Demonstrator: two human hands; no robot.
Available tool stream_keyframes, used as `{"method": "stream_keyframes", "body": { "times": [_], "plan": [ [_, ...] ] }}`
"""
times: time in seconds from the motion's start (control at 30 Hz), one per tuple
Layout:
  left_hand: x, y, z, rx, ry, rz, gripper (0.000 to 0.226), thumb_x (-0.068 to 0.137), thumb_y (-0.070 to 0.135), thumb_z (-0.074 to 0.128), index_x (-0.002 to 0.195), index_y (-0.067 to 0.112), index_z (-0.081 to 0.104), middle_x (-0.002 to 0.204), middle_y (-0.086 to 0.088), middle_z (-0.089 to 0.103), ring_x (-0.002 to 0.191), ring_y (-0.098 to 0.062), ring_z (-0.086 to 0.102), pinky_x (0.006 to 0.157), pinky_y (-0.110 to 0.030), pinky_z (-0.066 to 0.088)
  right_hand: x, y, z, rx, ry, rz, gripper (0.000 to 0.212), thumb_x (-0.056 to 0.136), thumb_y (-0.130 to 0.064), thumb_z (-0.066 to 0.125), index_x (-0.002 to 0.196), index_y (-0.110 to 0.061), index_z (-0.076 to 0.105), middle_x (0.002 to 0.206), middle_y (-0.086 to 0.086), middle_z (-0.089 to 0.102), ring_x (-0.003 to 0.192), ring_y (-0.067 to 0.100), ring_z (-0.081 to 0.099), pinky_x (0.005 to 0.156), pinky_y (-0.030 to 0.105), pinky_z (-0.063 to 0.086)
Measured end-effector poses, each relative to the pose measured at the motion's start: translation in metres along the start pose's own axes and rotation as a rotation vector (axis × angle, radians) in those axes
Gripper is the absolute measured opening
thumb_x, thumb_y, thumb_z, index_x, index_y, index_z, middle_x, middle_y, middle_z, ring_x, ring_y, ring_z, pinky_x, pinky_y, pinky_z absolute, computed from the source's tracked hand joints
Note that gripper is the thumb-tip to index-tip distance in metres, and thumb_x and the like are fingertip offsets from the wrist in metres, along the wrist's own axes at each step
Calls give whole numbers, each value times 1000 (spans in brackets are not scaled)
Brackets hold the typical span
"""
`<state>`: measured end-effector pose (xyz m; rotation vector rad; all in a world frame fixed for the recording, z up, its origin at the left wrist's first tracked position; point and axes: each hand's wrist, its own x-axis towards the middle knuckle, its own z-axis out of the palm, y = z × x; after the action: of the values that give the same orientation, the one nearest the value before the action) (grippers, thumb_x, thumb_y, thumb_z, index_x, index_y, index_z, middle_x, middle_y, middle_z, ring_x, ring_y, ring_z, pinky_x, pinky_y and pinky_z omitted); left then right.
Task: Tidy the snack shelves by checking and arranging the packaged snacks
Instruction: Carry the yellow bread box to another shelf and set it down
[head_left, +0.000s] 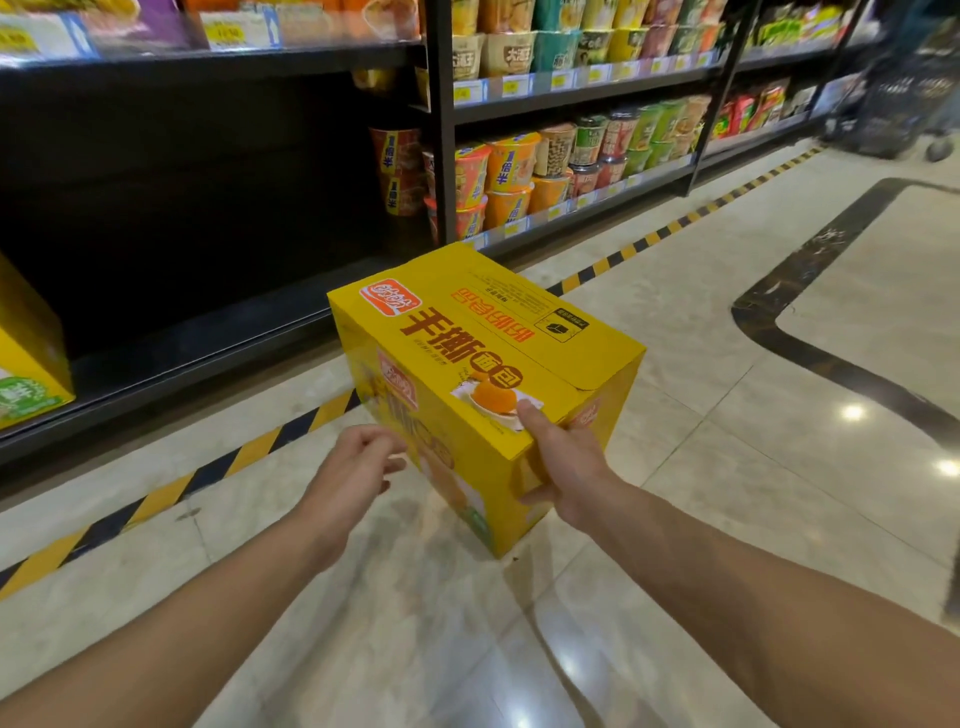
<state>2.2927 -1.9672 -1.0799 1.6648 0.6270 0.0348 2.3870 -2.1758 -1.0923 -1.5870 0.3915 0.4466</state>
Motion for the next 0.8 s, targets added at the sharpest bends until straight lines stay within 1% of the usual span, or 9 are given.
{"method": "stream_keyframes", "body": {
  "times": [0.07, 0.13, 0.27, 0.37, 0.43, 0.53, 0.63, 0.7, 0.8],
  "plan": [
    [12, 0, -12, -12, 100, 1, 25, 105, 36, 58, 126, 21, 58, 124, 5, 64, 115, -15, 64, 109, -46, 51, 3, -10, -17, -4, 9, -51, 51, 94, -52, 72, 137, -27, 59, 125, 2, 67, 112, 35, 63, 75, 68, 61],
    [25, 0, -24, -9, 189, -5, 54, 100, 46, 64, 144, 18, 49, 131, 3, 61, 116, -17, 62, 111, -52, 49, 12, -19, -34, -19, 6, -89, 41, 101, -45, 66, 136, -25, 60, 115, 2, 70, 96, 31, 65, 74, 63, 61],
    [43, 4, -45, 32, 420, 25, 93, 94, 57, 69, 164, 17, 22, 166, -7, 35, 145, -33, 46, 119, -55, 38, 32, -35, -56, -48, 18, -142, 33, 106, -37, 59, 132, -18, 66, 105, 8, 77, 78, 30, 71, 69, 53, 58],
    [49, 7, -59, 45, 486, 36, 106, 93, 59, 71, 168, 17, 9, 175, -10, 17, 156, -36, 29, 122, -58, 31, 44, -48, -68, -60, -3, -151, 32, 107, -38, 58, 131, -19, 69, 98, 5, 78, 80, 31, 71, 80, 61, 59],
    [49, 9, -66, 52, 462, 44, 105, 94, 57, 70, 169, 20, 6, 176, -8, 15, 158, -35, 25, 122, -58, 29, 49, -55, -74, -84, -38, -142, 37, 106, -41, 58, 135, -20, 67, 106, 6, 77, 87, 33, 72, 86, 62, 58],
    [50, 20, -67, 21, 334, 101, 89, 101, 47, 64, 169, 23, 13, 174, -4, 24, 144, -23, 43, 118, -50, 33, 50, -61, -78, -123, -68, -111, 42, 105, -44, 59, 139, -20, 65, 113, 8, 77, 95, 31, 73, 83, 55, 61],
    [55, 30, -62, 58, 252, 139, 44, 105, 42, 60, 145, 27, 50, 148, 2, 55, 135, -20, 49, 107, -44, 40, 49, -60, -79, -136, -29, -57, 55, 98, -54, 65, 140, -20, 63, 120, 9, 74, 107, 35, 71, 91, 63, 58],
    [59, 28, -58, 129, 300, 165, 33, 104, 42, 62, 135, 30, 61, 139, -2, 63, 137, -29, 53, 107, -51, 45, 44, -56, -78, -156, -5, 18, 68, 94, -64, 64, 140, -14, 60, 127, 13, 70, 117, 42, 66, 99, 68, 52],
    [62, 21, -51, 144, 385, 166, 35, 104, 38, 63, 136, 25, 64, 141, -6, 64, 136, -33, 55, 110, -59, 47, 28, -46, -75, -149, -26, 103, 82, 91, -72, 60, 148, -14, 51, 143, 16, 59, 129, 50, 56, 103, 72, 48]
  ]
}}
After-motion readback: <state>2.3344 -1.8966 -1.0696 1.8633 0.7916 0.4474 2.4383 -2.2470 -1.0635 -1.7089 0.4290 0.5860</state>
